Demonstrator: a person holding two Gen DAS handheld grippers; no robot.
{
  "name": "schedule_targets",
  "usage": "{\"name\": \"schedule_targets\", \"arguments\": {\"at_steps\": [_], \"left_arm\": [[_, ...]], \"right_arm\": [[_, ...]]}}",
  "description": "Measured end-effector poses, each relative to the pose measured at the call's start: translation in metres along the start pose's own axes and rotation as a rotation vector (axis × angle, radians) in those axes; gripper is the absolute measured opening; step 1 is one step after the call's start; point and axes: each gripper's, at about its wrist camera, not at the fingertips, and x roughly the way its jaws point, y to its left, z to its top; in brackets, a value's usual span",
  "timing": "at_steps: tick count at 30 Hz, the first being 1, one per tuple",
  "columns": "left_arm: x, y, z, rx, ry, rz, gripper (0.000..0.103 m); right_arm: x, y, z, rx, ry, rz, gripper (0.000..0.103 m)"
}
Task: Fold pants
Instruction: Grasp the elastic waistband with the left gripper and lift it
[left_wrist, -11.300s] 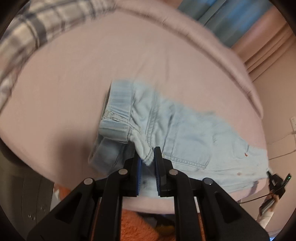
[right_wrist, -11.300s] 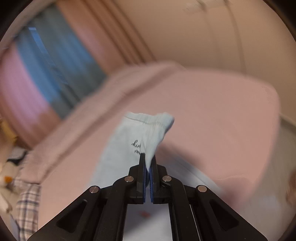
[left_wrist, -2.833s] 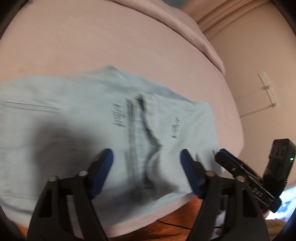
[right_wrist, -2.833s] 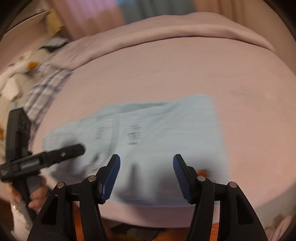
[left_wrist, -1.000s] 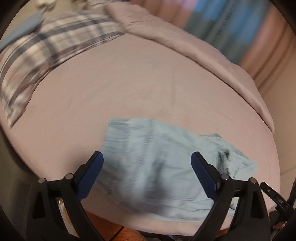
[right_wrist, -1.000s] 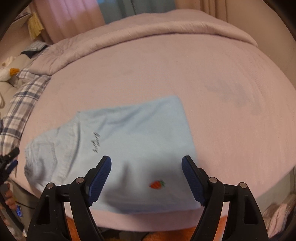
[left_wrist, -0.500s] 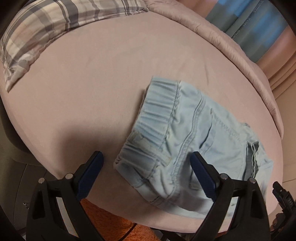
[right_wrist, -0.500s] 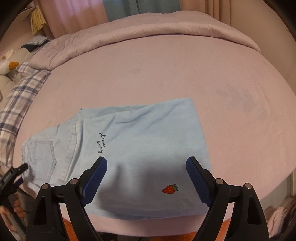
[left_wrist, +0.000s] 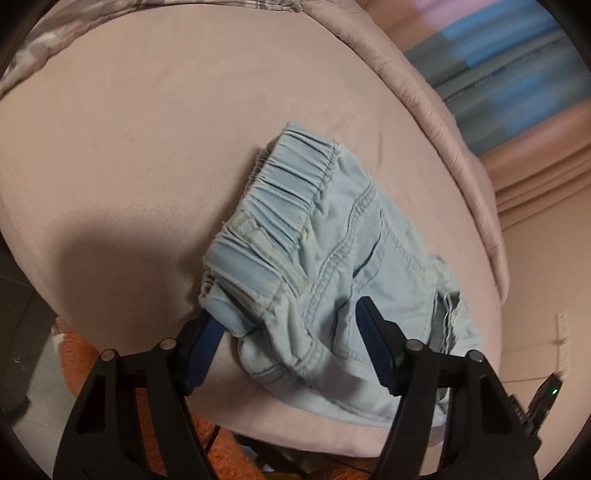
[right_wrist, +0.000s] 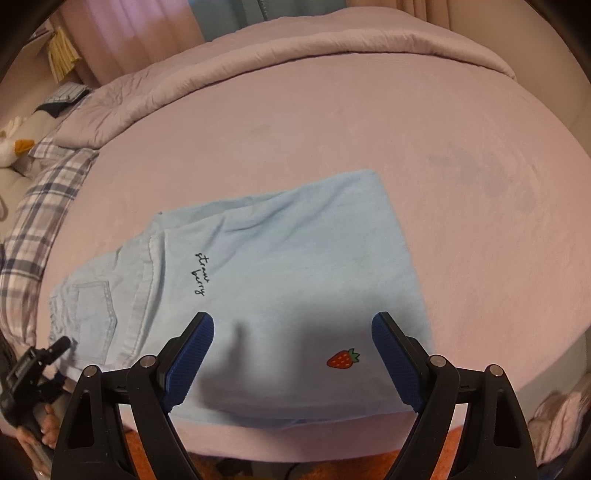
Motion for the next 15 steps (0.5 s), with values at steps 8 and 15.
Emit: {"name": "schedule_targets", "arguments": {"at_steps": [8,15], "left_arm": [[-0.012,-0.018,-0.001,-0.016,-0.068,0.037,0.031],[-0.053,-0.084,0.005,0.116,-0.15,-0.111,0.029]], "right_arm": [[0.0,-0.006,-0.005,0.039,-0.005,0.01,0.087],[-0.008,-0.023,-0.01,0.093,-0.024,-0.004,0.087]]}}
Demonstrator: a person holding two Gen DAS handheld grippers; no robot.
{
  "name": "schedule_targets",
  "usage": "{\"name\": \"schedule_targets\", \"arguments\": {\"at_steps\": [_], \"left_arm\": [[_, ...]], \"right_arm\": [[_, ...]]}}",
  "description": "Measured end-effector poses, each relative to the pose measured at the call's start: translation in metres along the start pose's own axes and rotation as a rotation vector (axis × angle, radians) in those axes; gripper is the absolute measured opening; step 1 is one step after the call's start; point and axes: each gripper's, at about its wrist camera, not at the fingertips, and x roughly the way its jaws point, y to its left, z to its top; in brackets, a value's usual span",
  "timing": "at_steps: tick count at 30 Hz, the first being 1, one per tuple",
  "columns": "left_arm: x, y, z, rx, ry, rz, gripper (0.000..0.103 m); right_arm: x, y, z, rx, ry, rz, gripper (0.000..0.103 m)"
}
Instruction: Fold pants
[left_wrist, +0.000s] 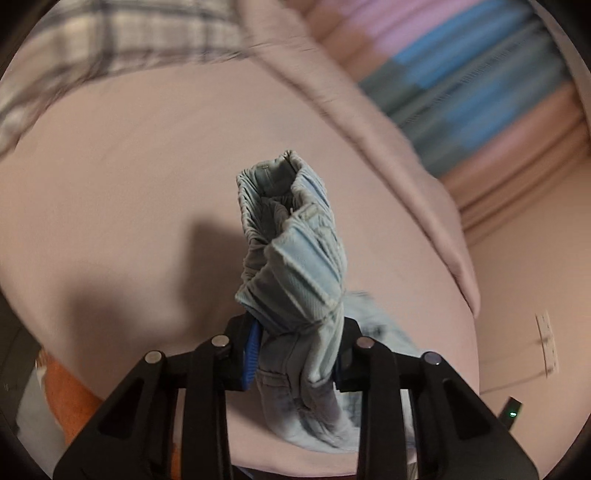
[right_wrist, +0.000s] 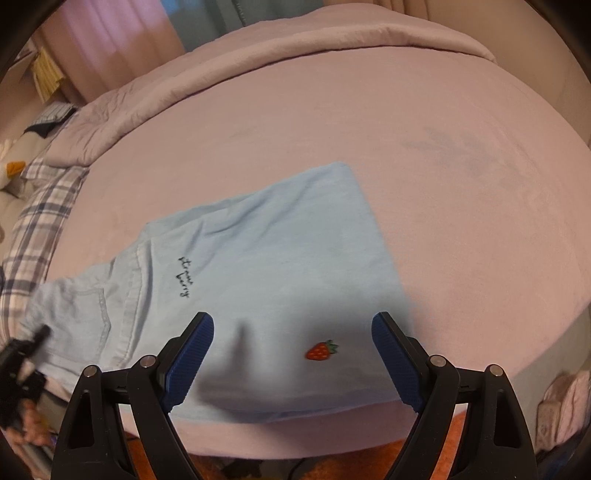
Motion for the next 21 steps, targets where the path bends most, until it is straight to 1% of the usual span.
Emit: {"name": "schedule_targets", "arguments": {"at_steps": [2,4,5,7,9,10,11,12,15,17,20,21], "left_arm": [[-0.005,-0.03,0.001,0.06,-0.013,-0.029,0.029],[-0.003,-0.053,-0.002,0.12,-0.016,-0.04,0.029],[-0.001,-0.07,-0.006,0.164,-0.008,-0.053,0.028],[0.007,-0.093,-0.012,0.21,0.006,-0.082,0.028],[0.018,-0.12,-0.022,0.277,0.035,-0.11,0.028],[0.023,-0.127,-0.027,0.298,0.044,-0.115,0.028],[0.032,-0.139,-0.036,0.338,0.066,-0.119,0.028],[0.037,-0.144,-0.039,0.357,0.08,-0.117,0.028],[0.06,-0.164,-0.062,0.433,0.158,-0.124,0.029],[0.08,-0.177,-0.082,0.523,0.23,-0.109,0.029],[0.108,-0.188,-0.113,0.611,0.318,-0.077,0.03],[0.115,-0.188,-0.118,0.625,0.333,-0.069,0.03]], "right_arm": [[-0.001,-0.006,-0.001,0.021,-0.006,0.005,0.087],[-0.002,-0.012,-0.003,0.042,-0.013,0.013,0.087],[-0.002,-0.015,-0.004,0.053,-0.017,0.016,0.087],[-0.004,-0.02,-0.005,0.067,-0.021,0.019,0.087],[-0.006,-0.026,-0.005,0.078,-0.027,0.018,0.087],[-0.007,-0.03,-0.006,0.085,-0.033,0.015,0.087],[-0.008,-0.032,-0.007,0.092,-0.037,0.014,0.087],[-0.009,-0.034,-0.007,0.099,-0.042,0.015,0.087],[-0.011,-0.041,-0.009,0.121,-0.048,0.021,0.087],[-0.012,-0.045,-0.012,0.128,-0.048,0.024,0.087],[-0.012,-0.05,-0.014,0.138,-0.049,0.02,0.087],[-0.012,-0.051,-0.015,0.145,-0.05,0.022,0.087]]}}
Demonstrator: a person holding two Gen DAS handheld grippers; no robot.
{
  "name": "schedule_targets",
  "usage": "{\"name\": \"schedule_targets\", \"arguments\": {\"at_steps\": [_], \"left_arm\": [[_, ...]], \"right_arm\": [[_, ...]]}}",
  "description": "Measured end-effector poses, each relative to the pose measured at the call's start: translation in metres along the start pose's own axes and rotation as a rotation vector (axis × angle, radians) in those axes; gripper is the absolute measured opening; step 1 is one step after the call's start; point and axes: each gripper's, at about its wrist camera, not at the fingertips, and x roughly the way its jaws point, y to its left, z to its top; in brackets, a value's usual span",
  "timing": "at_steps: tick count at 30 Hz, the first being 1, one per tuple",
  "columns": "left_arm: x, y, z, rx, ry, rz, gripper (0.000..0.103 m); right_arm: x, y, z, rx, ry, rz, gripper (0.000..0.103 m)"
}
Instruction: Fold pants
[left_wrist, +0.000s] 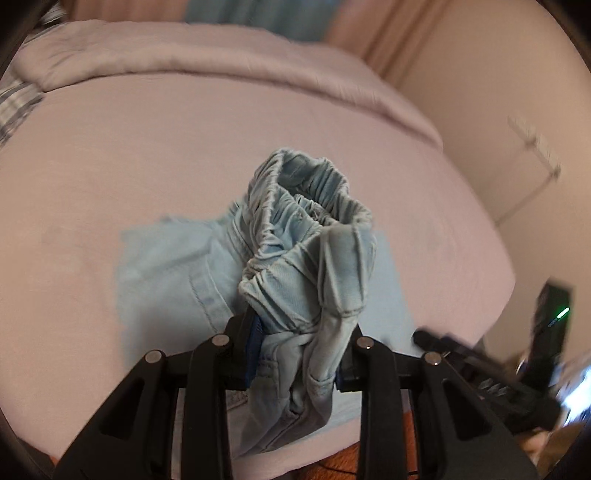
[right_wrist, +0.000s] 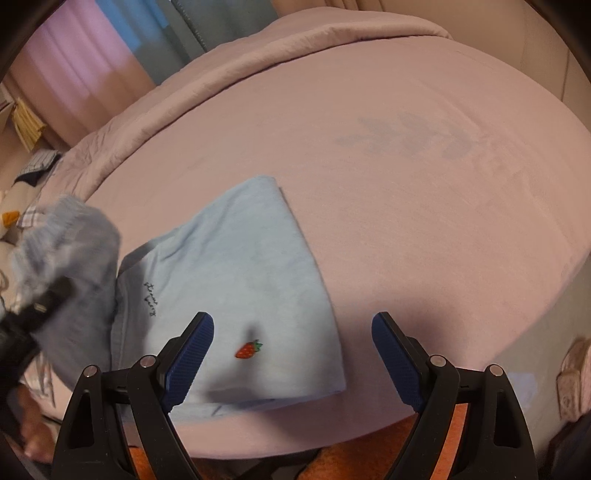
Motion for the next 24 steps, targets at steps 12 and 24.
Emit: {"name": "schedule_targets", "arguments": {"at_steps": [12,24], "left_arm": [[-0.009,0.023,-0.009,-0.131,0.115,-0.172,0.087],[-0.053,0.116,-0.041,-0.336,0.04,0.183,0.087]], "right_arm": [[-0.013,0.0,-0.004,-0.016,-0.038,0.101,0.087],[0.018,0.059,0.017,-0.111,0.041,0.285,0.092]]}}
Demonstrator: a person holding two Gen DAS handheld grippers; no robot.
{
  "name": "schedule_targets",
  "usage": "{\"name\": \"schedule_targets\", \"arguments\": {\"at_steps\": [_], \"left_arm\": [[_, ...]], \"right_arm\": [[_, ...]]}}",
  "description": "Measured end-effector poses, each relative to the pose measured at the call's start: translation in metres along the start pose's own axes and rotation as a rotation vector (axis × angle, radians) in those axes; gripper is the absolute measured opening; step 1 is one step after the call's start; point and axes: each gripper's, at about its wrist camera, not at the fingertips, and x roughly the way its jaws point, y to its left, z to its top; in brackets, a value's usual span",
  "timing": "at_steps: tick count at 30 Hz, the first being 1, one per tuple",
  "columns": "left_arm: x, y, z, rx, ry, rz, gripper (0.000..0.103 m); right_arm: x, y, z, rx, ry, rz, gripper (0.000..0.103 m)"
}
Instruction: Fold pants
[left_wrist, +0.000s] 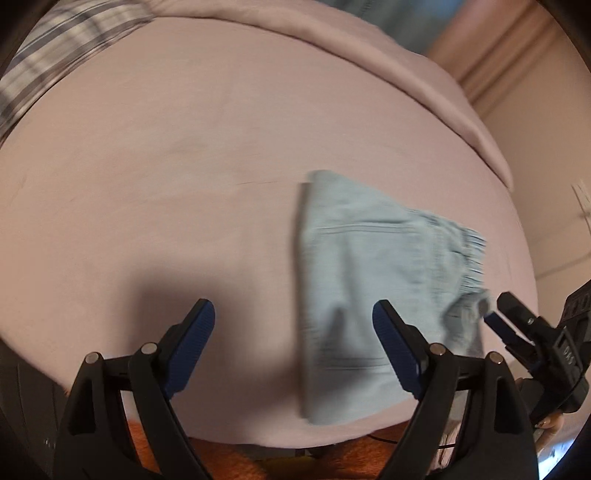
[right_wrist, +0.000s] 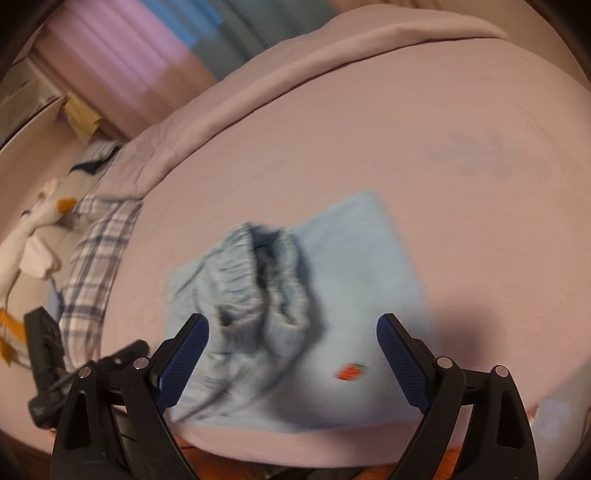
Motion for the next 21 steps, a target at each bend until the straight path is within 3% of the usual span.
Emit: {"name": "schedule_targets", "arguments": {"at_steps": [2,6,8,9,11,12,17,21], "left_arm": [[-0.001,0.009,-0.002,-0.016,-0.005,0.028,0.087],[-0.005,0.019,-0.006,-0.041,-0.004,0.035,0.087],[-0.01,0.02,-0.008,-0.038,-0.011,0.034,0.087],[-0.007,0.017,-0.007,-0.037,-0.014,0.035,0.087],[-0.008,0.023,-0.001,-0.036,-0.017,0.027,0.086],[-0.007,0.023,0.001,-0.035,-0.016,0.023,0.086],[-0.009,0.008,0.016,0.016,-0.048,-0.02,0.082],[0.0,-0.014,0.029,0.07,-0.065,-0.053,0.074]], "right_arm": [[0.016,0.01,0.002,-0.025,0.026,0.01,0.092],[0.049,0.015,-0.002,-0.056,0.081,-0.087,0.092],[0.057,0.017,-0.005,-0.074,0.067,-0.13,0.091],[0.055,0.018,-0.006,-0.085,0.051,-0.144,0.088],[0.053,0.02,-0.007,-0.099,0.025,-0.11,0.067],[0.05,0.019,-0.007,-0.081,0.02,-0.1,0.049],[0.007,0.023,-0.003,-0.046,-0.068,-0.037,0.039],[-0.037,0.021,0.004,-0.077,-0.174,-0.09,0.039]]}}
